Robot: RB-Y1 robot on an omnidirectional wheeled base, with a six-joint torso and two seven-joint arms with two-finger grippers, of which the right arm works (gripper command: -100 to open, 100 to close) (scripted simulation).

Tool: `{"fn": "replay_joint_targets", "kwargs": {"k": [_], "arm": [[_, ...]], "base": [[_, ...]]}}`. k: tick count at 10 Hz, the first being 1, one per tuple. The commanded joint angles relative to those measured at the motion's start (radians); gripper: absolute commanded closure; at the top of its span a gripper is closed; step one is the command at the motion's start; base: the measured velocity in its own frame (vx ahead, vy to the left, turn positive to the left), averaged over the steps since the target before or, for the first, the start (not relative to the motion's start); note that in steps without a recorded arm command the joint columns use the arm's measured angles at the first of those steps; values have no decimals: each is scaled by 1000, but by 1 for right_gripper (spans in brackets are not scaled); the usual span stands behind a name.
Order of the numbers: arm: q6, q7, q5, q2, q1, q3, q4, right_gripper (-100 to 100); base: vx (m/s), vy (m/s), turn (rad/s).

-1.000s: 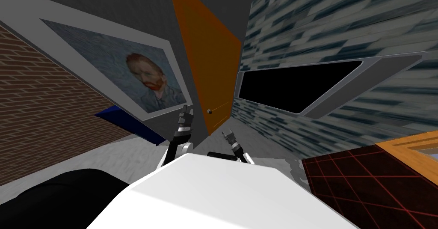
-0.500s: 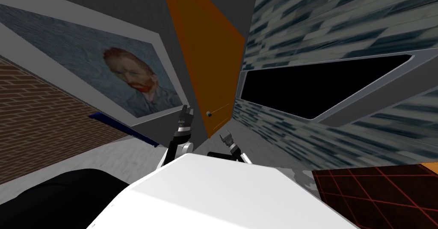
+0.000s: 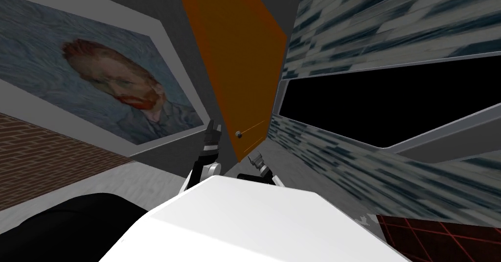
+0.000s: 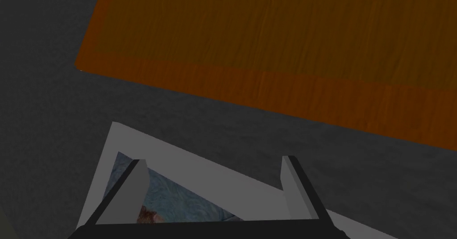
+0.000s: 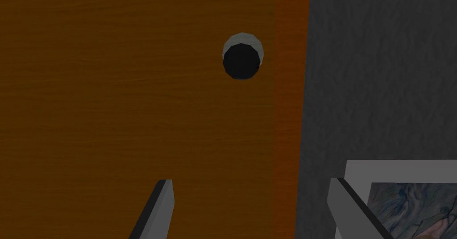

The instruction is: Pull the door open

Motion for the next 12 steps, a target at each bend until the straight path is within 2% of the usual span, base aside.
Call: {"fn": "replay_joint_targets", "kwargs": {"k": [1,5,7,12], "arm": [[-8,23,9,13,-11,2,30,-100],[-14,56,28,34,-24,11,67,-100],[-14,56,29,34,-24,11,68,-100],[-12,61,19,16,-31,-9,76,-100]], "base": [[174,67,48],[200,98,56],[148,62,16],[-144,-71,31]]}}
